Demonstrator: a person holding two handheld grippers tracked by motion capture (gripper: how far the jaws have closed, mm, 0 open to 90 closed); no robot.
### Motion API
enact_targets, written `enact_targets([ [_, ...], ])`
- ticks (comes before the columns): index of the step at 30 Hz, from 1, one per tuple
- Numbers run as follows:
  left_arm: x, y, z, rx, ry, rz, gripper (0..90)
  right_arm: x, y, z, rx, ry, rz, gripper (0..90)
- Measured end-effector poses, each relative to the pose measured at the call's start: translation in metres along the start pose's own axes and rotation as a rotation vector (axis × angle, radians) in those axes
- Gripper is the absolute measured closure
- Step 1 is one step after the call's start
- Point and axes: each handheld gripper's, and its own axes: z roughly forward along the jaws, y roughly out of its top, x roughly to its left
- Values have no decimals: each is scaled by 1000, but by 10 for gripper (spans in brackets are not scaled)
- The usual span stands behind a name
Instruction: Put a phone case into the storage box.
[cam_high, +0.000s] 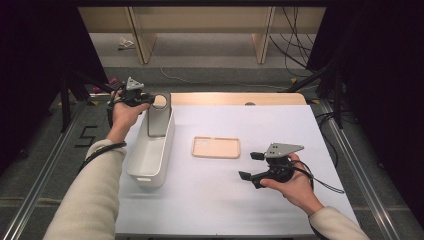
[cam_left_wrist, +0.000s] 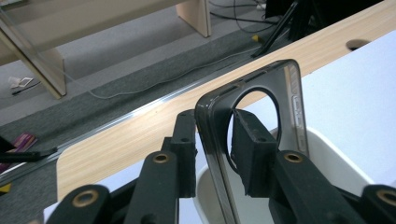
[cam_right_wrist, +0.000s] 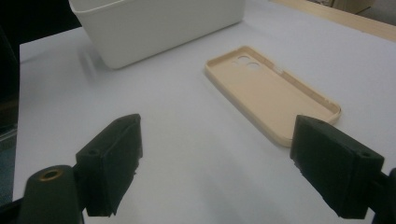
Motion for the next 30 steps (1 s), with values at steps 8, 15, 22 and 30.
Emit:
enact_targets([
  [8, -1, 2, 5, 37, 27, 18, 634, 0, 0, 0, 5, 2, 1, 178],
  [15, -1, 3, 6, 64, 49, -34, 499, 0, -1, 1, 4, 4, 0, 178],
  [22, -3, 2, 6, 74, 53, -81, 372, 0, -1, 1, 6, 2, -1, 178],
  [30, -5, 2, -1, 62, 76, -94, 165, -1, -1, 1, 8, 0, 1, 175],
])
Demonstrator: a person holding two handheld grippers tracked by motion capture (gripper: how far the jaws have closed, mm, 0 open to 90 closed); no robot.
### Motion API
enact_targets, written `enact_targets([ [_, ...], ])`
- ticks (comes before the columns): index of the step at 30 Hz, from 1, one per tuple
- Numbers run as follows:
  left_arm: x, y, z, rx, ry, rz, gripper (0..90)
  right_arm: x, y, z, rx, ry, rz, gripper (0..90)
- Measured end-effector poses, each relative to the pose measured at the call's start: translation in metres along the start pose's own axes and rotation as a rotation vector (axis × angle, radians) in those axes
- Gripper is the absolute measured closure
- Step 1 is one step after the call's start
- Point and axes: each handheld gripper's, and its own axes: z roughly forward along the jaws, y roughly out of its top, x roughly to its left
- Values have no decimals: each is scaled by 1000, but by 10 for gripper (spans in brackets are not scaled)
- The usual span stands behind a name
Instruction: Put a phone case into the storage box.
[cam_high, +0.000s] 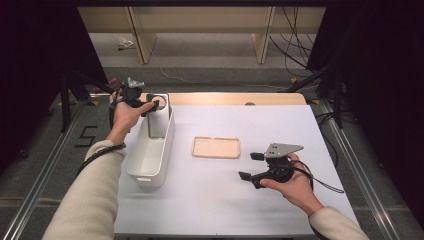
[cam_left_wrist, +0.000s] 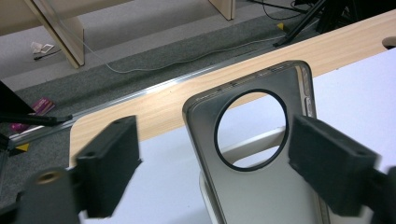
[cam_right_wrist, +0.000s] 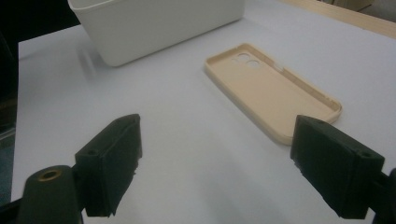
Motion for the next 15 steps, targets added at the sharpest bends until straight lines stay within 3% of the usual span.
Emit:
enact_targets([
  [3, 1, -1, -7, -1, -2, 15, 206, 0, 0, 0, -1, -3, 1, 175],
  [5, 1, -2, -12, 10, -10, -5, 216, -1, 0, 0, -3, -4, 2, 174],
  [9, -2, -7, -25, -5, -22, -34, 136, -2, 1, -1, 0, -9, 3, 172],
  [15, -10, -22, -48, -25, -42, -45, 23, -3, 1, -1, 0, -17, 8, 170],
])
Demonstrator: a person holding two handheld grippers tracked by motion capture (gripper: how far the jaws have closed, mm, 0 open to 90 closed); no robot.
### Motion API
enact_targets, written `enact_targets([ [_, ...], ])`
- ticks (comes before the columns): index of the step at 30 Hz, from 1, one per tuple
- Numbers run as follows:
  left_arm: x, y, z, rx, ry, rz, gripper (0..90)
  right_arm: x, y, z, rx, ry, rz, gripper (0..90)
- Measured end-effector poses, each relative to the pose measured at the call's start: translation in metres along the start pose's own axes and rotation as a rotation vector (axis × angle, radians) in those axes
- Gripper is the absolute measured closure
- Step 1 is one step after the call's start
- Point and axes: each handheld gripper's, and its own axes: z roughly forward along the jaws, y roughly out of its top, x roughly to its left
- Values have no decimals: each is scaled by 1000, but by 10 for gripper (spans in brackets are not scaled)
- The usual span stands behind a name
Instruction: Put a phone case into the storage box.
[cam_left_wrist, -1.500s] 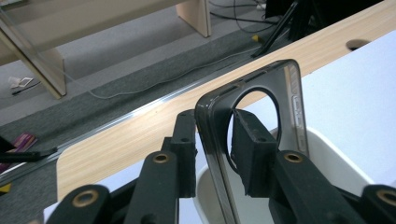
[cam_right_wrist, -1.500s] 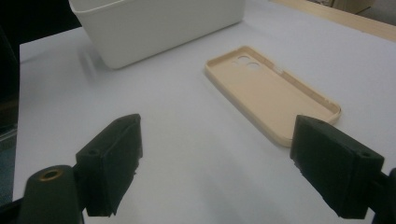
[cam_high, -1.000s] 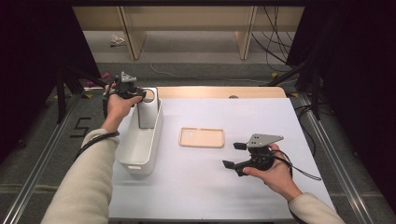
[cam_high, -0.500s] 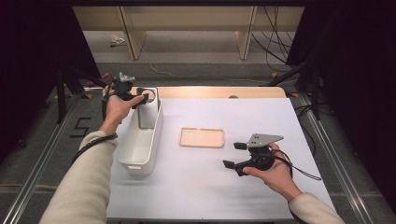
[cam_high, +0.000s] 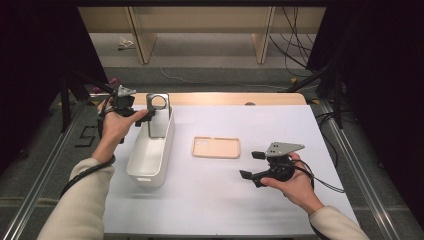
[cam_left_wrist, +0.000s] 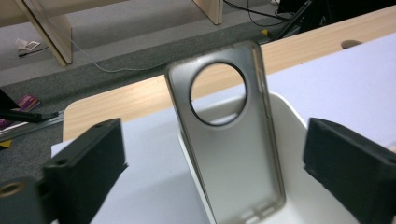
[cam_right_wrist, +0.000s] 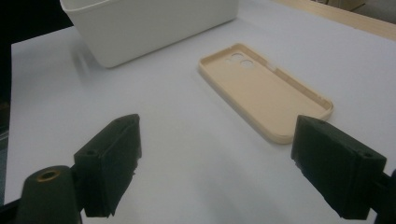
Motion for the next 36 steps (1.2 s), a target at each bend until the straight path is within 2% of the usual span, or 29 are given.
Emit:
enact_targets([
  [7, -13, -13, -27, -51, -36, -8, 0, -1, 0, 0, -4, -5, 4, 169],
  [13, -34, -30, -50, -111, -110, -26, 2, -2, 0, -2, -5, -12, 8, 167],
  [17, -47, -42, -59, -121, -146, -29, 3, -3, 0, -3, -3, -16, 11, 166],
  [25, -84, -70, -78, -142, -229, 11, 9, -9, 0, -5, -10, -16, 18, 166],
  [29, -100, -86, -87, -173, -251, 36, 18, -9, 0, -7, -10, -16, 19, 167],
  [31, -107, -90, -91, -176, -253, 52, 17, -9, -1, -8, -8, -11, 10, 167],
  [32, -109, -92, -93, -180, -247, 72, 15, -8, -1, -9, -7, -10, 8, 167],
  [36, -112, -100, -97, -183, -228, 101, 13, -9, -1, -13, -17, -14, 8, 167],
])
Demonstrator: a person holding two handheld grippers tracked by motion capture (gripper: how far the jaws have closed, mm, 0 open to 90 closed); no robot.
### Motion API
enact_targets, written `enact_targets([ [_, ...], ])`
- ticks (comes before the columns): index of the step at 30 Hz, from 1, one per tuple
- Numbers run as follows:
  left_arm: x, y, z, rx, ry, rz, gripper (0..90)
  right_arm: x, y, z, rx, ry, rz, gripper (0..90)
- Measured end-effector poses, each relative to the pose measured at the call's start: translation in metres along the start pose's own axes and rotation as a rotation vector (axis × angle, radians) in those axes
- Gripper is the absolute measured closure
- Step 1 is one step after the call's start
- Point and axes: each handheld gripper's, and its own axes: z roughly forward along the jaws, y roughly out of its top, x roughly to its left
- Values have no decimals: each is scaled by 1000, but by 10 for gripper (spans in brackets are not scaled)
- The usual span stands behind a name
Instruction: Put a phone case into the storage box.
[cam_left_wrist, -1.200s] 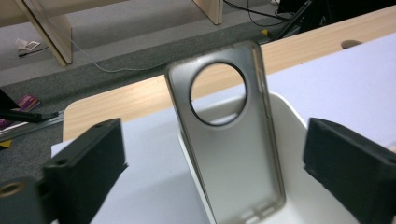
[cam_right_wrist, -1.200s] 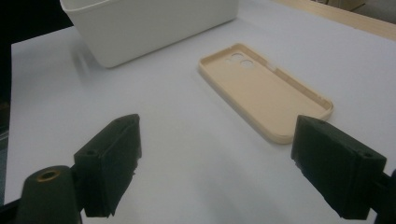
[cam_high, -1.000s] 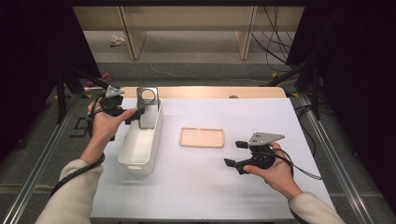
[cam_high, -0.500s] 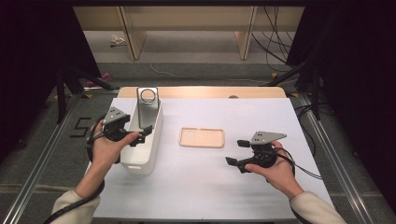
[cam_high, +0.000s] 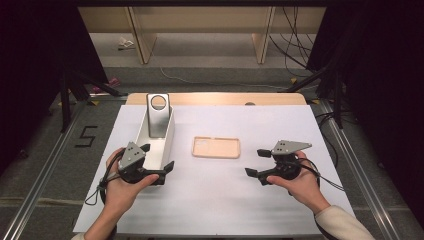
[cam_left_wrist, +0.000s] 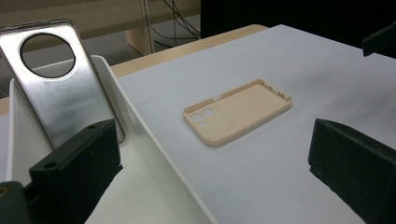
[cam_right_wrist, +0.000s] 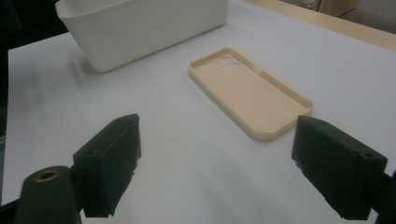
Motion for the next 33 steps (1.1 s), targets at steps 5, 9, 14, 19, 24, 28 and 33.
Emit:
enact_targets([
  [5, -4, -7, -3, 7, -1, 16, 13, -2, 1, -3, -12, -10, 6, 166],
  [9, -5, -10, -3, 11, 1, 52, 13, -2, 0, -3, -14, -14, 9, 167],
  [14, -4, -9, -2, -2, -3, 57, 13, 0, -1, -3, -13, -11, 7, 166],
  [19, -2, -10, -1, -7, -2, 59, 13, 2, -1, -3, -9, -8, 4, 166],
  [24, -2, -10, 1, -8, -8, 58, 13, 1, 0, -2, -15, -10, 8, 166],
  [28, -1, -11, 1, -5, -11, 60, 12, 0, 0, -1, -11, -12, 11, 166],
  [33, -1, -11, 2, -4, -12, 55, 12, -1, -1, -2, -10, -14, 14, 166],
])
